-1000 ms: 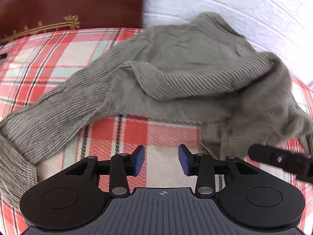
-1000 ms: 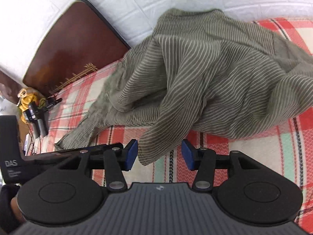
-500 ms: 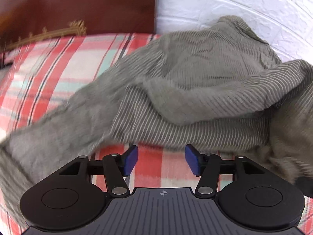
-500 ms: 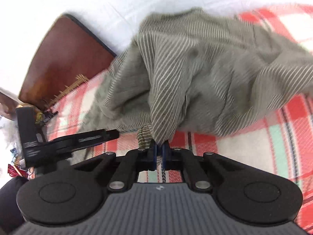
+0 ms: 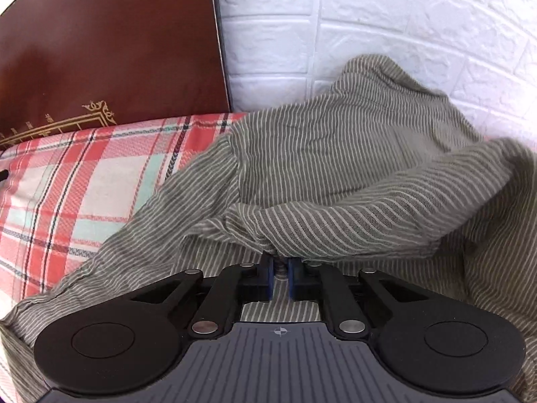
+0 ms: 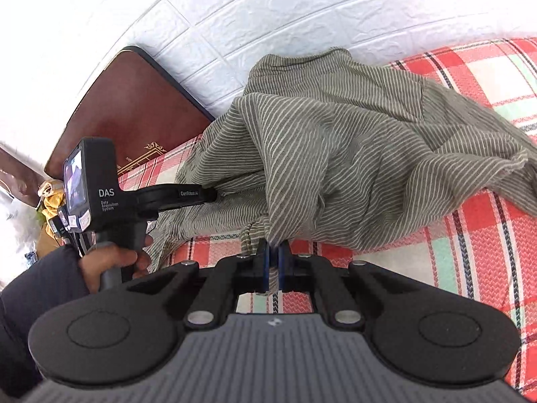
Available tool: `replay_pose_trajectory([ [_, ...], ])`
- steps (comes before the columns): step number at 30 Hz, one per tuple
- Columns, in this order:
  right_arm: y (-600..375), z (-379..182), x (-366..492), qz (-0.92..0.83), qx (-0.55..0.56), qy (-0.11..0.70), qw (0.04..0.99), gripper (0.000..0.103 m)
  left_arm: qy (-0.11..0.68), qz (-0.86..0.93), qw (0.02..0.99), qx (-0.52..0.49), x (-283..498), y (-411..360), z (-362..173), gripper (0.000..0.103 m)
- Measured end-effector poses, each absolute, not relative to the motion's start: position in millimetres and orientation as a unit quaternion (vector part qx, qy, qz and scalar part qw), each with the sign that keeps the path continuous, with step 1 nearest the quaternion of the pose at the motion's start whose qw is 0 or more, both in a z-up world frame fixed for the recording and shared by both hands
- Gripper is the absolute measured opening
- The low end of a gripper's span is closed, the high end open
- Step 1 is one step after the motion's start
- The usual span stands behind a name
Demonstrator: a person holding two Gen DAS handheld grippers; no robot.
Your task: Fold clothes
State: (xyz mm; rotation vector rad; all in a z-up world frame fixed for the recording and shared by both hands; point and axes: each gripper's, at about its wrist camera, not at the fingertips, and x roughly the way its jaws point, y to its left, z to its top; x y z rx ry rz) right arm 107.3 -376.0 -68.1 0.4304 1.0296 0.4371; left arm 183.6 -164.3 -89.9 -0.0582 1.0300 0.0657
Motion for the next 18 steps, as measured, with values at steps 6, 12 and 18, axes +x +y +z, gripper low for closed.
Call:
replay_pose_trajectory([
  [6, -393, -52, 107, 0.204, 0.177, 0.469, 0.841, 0.005, 0.472, -0.002, 0.879, -0.071, 179, -146, -53, 0.002],
  [12, -423, -35, 113, 0.171, 0.156, 0.449, 0.863, 0.005, 0.456, -0.002, 0.885, -0.09, 180, -131, -34, 0.002],
  [18, -446, -46, 138, 0.114, 0.139, 0.438, 0.881, 0.005, 0.48, 0.006, 0.873, -0.089, 195, -134, -52, 0.003],
])
